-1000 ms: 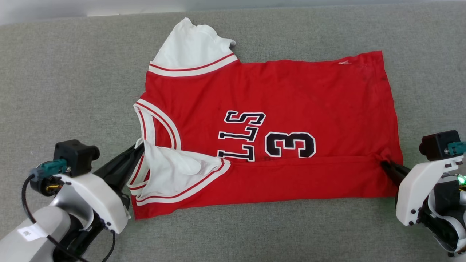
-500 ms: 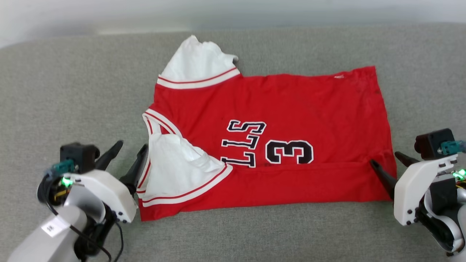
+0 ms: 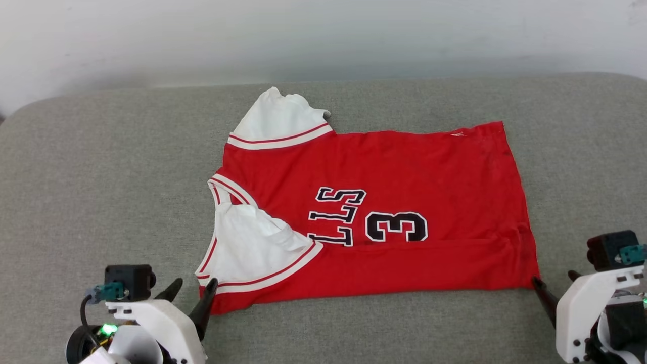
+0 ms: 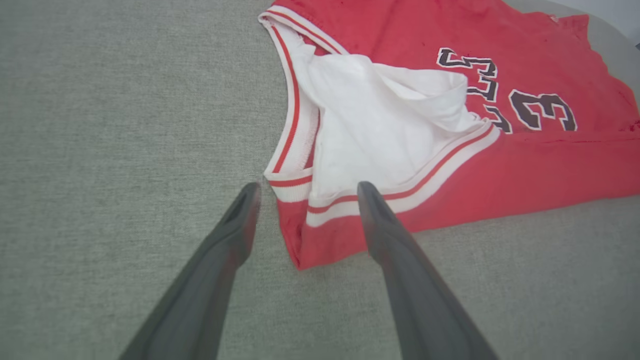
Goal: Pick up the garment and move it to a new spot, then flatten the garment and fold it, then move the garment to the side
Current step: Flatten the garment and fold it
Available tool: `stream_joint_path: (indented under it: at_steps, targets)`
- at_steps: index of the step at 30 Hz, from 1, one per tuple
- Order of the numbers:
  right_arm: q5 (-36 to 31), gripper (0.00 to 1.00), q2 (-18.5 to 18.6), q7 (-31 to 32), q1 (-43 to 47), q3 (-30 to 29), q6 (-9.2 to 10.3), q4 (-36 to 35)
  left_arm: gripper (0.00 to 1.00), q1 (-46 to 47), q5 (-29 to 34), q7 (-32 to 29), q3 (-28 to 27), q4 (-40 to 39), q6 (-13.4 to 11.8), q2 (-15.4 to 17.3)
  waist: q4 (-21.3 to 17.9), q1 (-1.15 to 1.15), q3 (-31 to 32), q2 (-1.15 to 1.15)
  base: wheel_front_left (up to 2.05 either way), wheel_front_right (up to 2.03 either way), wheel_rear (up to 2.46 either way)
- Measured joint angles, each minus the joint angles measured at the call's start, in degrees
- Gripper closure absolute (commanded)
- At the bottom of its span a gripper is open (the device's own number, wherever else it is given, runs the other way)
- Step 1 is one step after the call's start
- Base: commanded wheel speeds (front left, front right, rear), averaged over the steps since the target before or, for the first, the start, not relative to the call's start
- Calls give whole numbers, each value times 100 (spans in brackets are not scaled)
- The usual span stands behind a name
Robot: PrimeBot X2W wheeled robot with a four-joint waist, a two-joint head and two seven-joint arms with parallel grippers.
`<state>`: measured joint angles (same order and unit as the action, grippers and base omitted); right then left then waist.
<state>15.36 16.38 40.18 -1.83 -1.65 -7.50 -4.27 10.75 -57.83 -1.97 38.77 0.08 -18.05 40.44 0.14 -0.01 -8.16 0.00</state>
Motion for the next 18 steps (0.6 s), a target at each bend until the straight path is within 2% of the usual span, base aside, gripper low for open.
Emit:
stream_joint_path:
  at_steps: [3, 10, 13, 18]
  targets:
    - [-22, 0, -198, 71, 129, -98, 0, -224, 0, -127, 1, -167, 44, -270, -252, 90, -39, 0, -65, 0, 0, 0, 0]
    - [-22, 0, -408, 62, 253, -146, 0, -626, 0, -231, -36, -442, 78, -434, -545, 245, -168, 1, -266, 0, 0, 0, 0]
    - [-24, 0, -448, 33, 250, -111, 0, -742, 0, -231, -43, -450, 25, -335, -636, 261, -244, 1, -381, 0, 0, 0, 0]
    - [-33, 0, -504, -10, 240, -77, 0, -859, 0, -228, -116, -589, 60, -215, -616, 258, -345, 1, -603, 0, 0, 0, 0]
